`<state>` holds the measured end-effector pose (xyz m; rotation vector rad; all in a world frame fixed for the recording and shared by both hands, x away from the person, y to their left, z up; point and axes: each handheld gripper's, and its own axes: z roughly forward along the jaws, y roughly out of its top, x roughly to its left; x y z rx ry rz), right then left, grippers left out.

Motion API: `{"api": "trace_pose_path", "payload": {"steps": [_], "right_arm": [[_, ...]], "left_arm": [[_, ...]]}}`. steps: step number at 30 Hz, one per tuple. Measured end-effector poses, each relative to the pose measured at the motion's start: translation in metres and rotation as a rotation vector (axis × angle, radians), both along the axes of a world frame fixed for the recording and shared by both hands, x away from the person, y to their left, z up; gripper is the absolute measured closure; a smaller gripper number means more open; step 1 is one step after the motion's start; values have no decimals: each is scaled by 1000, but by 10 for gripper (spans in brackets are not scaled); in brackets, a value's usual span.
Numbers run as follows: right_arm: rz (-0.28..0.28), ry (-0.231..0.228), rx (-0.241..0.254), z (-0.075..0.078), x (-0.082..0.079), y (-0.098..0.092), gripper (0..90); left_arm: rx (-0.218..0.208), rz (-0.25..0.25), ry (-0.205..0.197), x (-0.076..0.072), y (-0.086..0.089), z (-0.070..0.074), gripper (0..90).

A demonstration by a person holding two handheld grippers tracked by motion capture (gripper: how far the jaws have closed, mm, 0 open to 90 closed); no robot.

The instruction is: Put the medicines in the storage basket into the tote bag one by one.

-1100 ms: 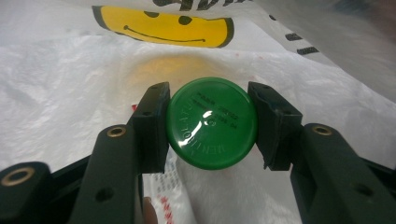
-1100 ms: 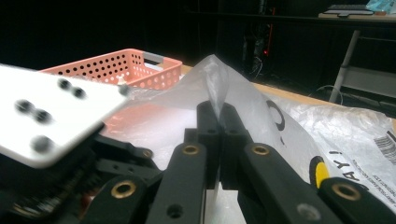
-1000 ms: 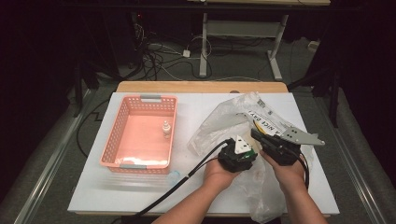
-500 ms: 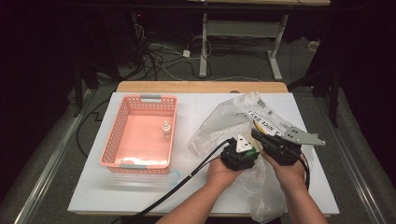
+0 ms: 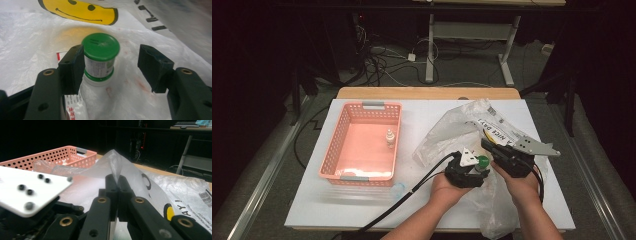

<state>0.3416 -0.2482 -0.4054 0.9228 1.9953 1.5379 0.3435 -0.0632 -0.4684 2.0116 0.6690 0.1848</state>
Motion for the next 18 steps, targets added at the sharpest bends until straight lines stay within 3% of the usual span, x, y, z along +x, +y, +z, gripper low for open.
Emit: {"api": "trace_pose_path", "payload": {"steps": [4, 18], "right_arm": [[-1, -3, -1, 1, 0, 0, 900], [3, 1, -7, 0, -1, 3, 900]], "left_arm": [[-5, -22, -27, -11, 8, 1, 381], [-58, -19, 7, -38, 52, 6, 300]]}}
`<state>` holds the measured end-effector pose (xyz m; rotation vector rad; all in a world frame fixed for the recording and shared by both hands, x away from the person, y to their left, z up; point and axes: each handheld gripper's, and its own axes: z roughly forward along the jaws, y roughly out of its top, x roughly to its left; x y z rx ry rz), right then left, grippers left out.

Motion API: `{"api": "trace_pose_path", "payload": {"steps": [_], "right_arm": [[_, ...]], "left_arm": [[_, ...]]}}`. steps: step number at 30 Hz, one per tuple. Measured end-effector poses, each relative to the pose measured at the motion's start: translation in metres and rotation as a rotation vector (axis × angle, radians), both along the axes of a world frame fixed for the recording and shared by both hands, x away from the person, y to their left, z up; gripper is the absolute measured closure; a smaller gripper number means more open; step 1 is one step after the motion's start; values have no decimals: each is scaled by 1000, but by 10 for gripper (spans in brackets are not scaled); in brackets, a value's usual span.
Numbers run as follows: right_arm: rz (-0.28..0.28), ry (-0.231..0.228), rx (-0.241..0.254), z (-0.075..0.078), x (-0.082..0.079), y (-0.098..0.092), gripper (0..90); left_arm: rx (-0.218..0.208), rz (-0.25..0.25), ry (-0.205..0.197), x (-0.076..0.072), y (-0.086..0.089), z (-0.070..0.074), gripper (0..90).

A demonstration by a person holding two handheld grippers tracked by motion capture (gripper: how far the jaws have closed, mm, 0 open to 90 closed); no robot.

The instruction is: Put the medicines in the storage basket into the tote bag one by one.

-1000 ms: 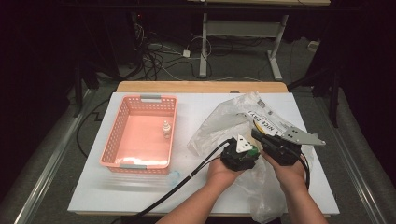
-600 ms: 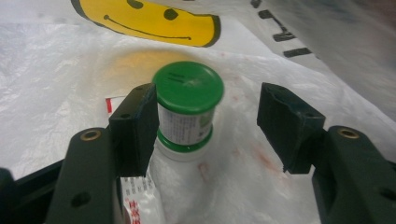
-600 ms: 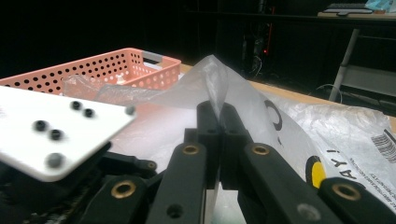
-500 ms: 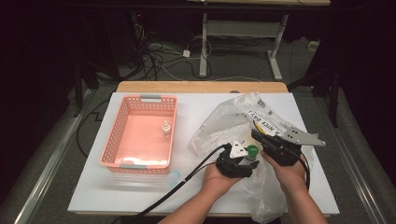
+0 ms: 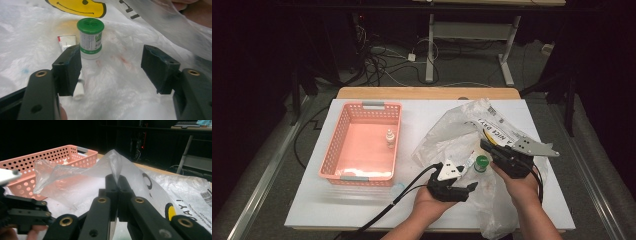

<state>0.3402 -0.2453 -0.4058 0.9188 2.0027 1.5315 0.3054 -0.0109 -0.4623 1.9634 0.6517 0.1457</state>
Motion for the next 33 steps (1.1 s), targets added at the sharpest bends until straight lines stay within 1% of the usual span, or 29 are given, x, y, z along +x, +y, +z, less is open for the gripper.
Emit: {"api": "trace_pose_path", "payload": {"steps": [2, 5, 8, 10, 13, 15, 17, 19, 21, 24, 27, 30, 32, 33], "right_arm": [[1, 0, -4, 0, 0, 0, 900], [2, 2, -5, -1, 0, 1, 900], [0, 0, -5, -1, 0, 0, 900], [-2, 2, -3, 0, 0, 0, 900], [-3, 0, -5, 0, -1, -1, 900], [-2, -2, -8, -1, -1, -1, 900], [-2, 0, -9, -1, 0, 0, 900], [-4, 4, -9, -1, -1, 1, 900], [-5, 4, -10, -1, -1, 1, 900], [-4, 5, -11, -2, -1, 1, 900], [-4, 4, -10, -2, -1, 1, 900], [-4, 3, -10, -2, -1, 0, 900], [-6, 4, -11, -2, -1, -1, 900], [-7, 4, -10, -1, -1, -1, 900]], "left_arm": [[2, 1, -7, -4, 7, 2, 287], [7, -4, -13, -10, 16, 6, 242], [22, -4, -21, -15, 25, 10, 194], [33, -1, -17, -18, 31, 12, 153], [39, -9, -18, -22, 42, 15, 142], [38, -14, -11, -22, 49, 15, 136], [44, -3, 6, -21, 55, 14, 58], [29, 7, 14, -22, 62, 14, 29], [31, 16, 17, -22, 66, 14, 0], [31, 34, 6, -25, 73, 15, 0], [18, 53, -1, -27, 79, 15, 0], [7, 71, 8, -28, 85, 16, 0], [11, 78, 13, -28, 90, 18, 0], [13, 84, 8, -28, 93, 20, 0]]}}
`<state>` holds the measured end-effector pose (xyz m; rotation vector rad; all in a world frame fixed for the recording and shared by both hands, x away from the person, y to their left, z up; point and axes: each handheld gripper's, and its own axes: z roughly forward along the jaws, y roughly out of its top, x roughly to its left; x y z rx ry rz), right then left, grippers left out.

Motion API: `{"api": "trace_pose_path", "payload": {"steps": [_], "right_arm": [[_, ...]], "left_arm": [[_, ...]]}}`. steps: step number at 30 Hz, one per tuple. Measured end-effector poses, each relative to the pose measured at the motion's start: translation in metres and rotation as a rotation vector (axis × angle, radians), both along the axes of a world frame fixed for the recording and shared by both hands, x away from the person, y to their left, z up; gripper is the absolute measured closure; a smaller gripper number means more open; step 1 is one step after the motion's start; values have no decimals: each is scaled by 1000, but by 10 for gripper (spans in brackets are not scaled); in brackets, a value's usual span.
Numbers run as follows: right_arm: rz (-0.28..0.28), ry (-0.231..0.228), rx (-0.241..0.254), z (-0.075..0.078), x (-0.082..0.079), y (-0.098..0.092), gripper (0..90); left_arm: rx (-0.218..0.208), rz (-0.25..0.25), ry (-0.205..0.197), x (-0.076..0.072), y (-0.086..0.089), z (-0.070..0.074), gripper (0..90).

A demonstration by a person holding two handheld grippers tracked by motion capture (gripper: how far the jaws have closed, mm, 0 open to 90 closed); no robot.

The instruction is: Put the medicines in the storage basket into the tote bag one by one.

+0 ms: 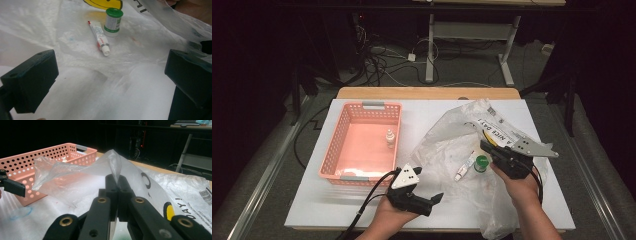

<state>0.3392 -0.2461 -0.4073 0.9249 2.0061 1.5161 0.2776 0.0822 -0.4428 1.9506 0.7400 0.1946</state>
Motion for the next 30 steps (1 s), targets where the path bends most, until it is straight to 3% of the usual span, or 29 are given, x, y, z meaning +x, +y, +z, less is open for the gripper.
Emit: {"api": "trace_pose_path", "payload": {"steps": [10, 16, 21, 30], "right_arm": [[0, 0, 2, 0, 0, -1, 900], [-2, -3, 3, 1, 0, -2, 900], [-3, -3, 2, 0, 0, -2, 900], [-4, -7, 9, 1, 0, -4, 900]], "left_arm": [[-26, 86, -14, 6, 34, 15, 0], [9, 157, -43, 12, 55, 18, 0], [24, 214, -31, 20, 72, 15, 0], [4, 284, -5, 27, 97, 19, 0]]}}
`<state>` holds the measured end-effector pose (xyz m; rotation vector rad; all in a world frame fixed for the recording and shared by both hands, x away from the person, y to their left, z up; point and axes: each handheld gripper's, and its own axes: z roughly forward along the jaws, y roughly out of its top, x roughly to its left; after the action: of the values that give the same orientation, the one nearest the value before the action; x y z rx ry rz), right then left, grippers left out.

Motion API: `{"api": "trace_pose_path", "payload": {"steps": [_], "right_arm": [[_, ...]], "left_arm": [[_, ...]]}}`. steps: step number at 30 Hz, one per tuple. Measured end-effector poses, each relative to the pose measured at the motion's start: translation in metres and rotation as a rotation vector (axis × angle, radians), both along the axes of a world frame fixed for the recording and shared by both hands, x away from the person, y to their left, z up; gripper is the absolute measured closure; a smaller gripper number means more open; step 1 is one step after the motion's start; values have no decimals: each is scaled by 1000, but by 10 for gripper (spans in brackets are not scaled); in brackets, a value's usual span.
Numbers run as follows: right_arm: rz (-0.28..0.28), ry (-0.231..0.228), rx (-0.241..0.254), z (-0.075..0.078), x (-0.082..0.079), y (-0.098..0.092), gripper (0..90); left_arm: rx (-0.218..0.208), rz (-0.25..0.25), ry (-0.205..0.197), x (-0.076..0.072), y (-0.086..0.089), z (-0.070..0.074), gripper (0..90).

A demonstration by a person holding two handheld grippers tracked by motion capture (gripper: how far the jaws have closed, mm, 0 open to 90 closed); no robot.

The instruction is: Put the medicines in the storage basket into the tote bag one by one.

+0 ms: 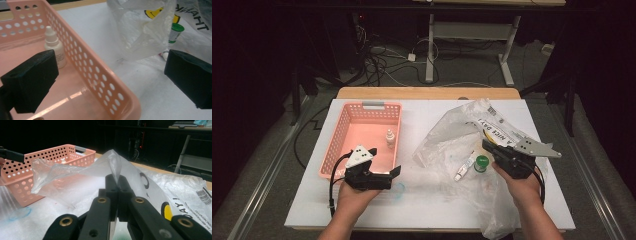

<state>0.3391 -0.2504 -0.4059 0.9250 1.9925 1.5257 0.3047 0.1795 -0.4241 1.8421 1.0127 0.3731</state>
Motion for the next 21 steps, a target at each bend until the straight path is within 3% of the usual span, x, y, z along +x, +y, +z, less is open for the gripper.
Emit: {"api": "trace_pose_path", "payload": {"steps": [12, 21], "right_arm": [[-3, 3, -2, 0, 0, -1, 900], [0, 4, -7, -1, 0, 1, 900]], "left_arm": [[37, 115, 25, 8, 30, -5, 0], [22, 108, 32, 9, 32, 0, 0]]}}
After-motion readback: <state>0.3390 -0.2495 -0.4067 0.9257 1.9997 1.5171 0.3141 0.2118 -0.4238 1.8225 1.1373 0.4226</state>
